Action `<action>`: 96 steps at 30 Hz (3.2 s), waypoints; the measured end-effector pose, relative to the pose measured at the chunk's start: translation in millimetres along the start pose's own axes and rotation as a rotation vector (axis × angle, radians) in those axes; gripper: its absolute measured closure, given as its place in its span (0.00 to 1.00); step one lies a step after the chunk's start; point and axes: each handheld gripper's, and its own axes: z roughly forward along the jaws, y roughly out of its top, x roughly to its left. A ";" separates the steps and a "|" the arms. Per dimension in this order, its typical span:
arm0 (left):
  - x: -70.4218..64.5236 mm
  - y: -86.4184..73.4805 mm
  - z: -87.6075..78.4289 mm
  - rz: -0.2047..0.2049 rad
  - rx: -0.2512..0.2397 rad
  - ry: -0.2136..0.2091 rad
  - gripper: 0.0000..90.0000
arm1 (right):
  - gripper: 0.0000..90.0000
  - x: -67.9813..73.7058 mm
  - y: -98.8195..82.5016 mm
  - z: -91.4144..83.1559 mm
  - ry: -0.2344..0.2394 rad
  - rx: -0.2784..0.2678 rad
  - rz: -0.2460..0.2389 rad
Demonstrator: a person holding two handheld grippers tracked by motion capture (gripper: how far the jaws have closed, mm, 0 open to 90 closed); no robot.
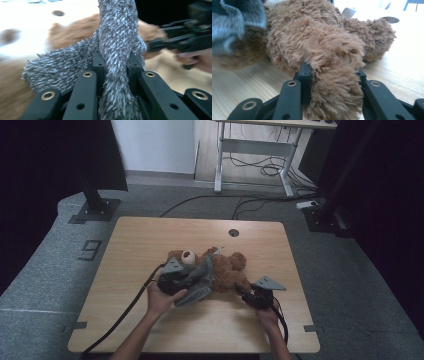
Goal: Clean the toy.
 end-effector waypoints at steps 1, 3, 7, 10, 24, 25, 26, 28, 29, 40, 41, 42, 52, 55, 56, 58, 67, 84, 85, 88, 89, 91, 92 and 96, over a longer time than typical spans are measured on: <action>-12.3 4.7 14.4 0.017 0.008 -0.023 0.83 | 0.71 0.0 -0.1 0.1 0.001 -0.001 -0.003; -20.4 7.6 24.6 0.032 0.014 -0.031 0.83 | 0.71 -0.1 -0.2 0.2 0.001 -0.002 -0.004; -32.4 11.2 51.4 0.046 0.038 -0.036 0.83 | 0.71 -0.5 -0.9 0.3 0.005 -0.003 -0.004; -27.4 7.8 59.0 0.025 0.062 -0.014 0.83 | 0.71 -0.2 -0.6 -0.7 0.008 -0.006 -0.013; 22.9 -2.5 -5.0 -0.075 -0.007 0.117 0.83 | 0.71 -3.5 -2.5 -2.7 0.038 -0.023 -0.016; 29.1 -5.8 -11.9 -0.086 -0.011 0.124 0.83 | 0.71 -3.5 -2.4 -2.9 0.038 -0.023 -0.018; 33.9 -8.7 -17.3 -0.097 -0.018 0.131 0.83 | 0.71 -3.8 -2.3 -3.4 0.040 -0.020 -0.020; 45.1 -15.6 -33.0 -0.124 -0.035 0.154 0.83 | 0.71 -4.2 -2.4 -3.6 0.045 -0.023 -0.021; 45.1 -15.6 -33.0 -0.124 -0.035 0.154 0.83 | 0.71 -4.2 -2.4 -3.6 0.045 -0.023 -0.021; 92.1 -47.9 -70.9 -0.252 -0.021 0.255 0.82 | 0.71 -4.9 -2.5 -4.5 0.050 -0.021 -0.029; 93.8 -49.3 -71.7 -0.259 -0.019 0.256 0.82 | 0.71 -5.0 -2.5 -4.5 0.050 -0.022 -0.030; 94.2 -49.6 -72.4 -0.261 -0.020 0.255 0.82 | 0.71 -5.1 -2.7 -4.5 0.052 -0.022 -0.032; 75.8 -15.8 -66.8 -0.190 -0.091 0.184 0.81 | 0.72 -4.2 -2.6 -5.8 0.078 -0.023 -0.054; 70.1 -2.9 -61.6 -0.163 -0.104 0.176 0.81 | 0.72 -3.7 -2.1 -7.0 0.091 -0.028 -0.065; 69.1 1.3 -59.0 -0.153 -0.105 0.177 0.81 | 0.72 -3.7 -2.0 -7.4 0.095 -0.029 -0.064; 69.5 7.9 -52.6 -0.146 -0.101 0.178 0.81 | 0.72 -3.8 -2.0 -8.9 0.104 -0.030 -0.061; 82.2 14.5 -27.0 -0.163 -0.054 0.169 0.80 | 0.73 -6.2 1.4 -16.7 0.147 -0.051 -0.070; 72.9 -12.9 -21.1 -0.162 -0.046 0.092 0.84 | 0.35 -0.7 41.7 -28.5 0.083 -0.120 0.014; 71.9 -14.5 -21.3 -0.161 -0.052 0.093 0.84 | 0.34 0.8 51.8 -22.1 0.062 -0.102 0.007; 69.1 -18.7 -22.6 -0.160 -0.061 0.092 0.84 | 0.33 3.1 64.0 -3.4 0.055 -0.043 -0.001; 69.1 -18.7 -22.6 -0.160 -0.061 0.092 0.84 | 0.33 3.1 64.0 -3.4 0.055 -0.043 -0.001; 68.3 -20.2 -23.8 -0.161 -0.064 0.089 0.84 | 0.32 5.5 68.1 11.6 0.063 0.005 0.003; 67.8 -20.8 -24.3 -0.159 -0.064 0.091 0.84 | 0.31 6.9 68.2 19.5 0.067 0.036 0.005; 64.9 -23.3 -24.9 -0.158 -0.068 0.096 0.84 | 0.29 14.2 54.4 38.4 0.067 0.122 0.022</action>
